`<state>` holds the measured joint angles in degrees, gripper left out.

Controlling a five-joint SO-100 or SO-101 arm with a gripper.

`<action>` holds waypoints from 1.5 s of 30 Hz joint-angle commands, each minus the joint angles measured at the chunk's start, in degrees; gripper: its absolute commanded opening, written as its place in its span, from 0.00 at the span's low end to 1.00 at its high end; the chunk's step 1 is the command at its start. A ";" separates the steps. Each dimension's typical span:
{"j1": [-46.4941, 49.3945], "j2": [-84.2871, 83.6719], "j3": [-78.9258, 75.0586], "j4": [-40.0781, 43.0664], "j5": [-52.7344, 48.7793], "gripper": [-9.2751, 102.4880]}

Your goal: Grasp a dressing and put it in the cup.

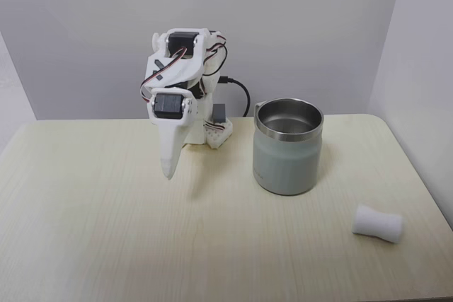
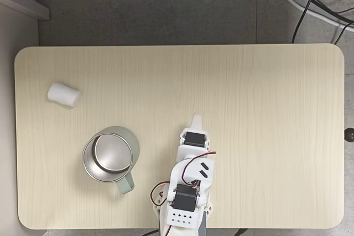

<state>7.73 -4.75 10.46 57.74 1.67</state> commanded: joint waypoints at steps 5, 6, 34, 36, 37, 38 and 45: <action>-1.32 -0.09 0.35 -0.35 -3.78 0.08; -1.41 -0.09 0.35 -0.35 -3.87 0.08; -8.88 43.95 51.59 14.24 -20.30 0.08; -10.20 51.94 63.19 19.51 -25.40 0.11; -10.99 55.46 68.38 22.15 -28.65 0.14; -11.78 58.71 73.21 24.52 -31.38 0.17; -18.19 74.88 94.66 33.49 -46.05 0.31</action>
<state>-7.56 65.74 96.77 88.86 -40.43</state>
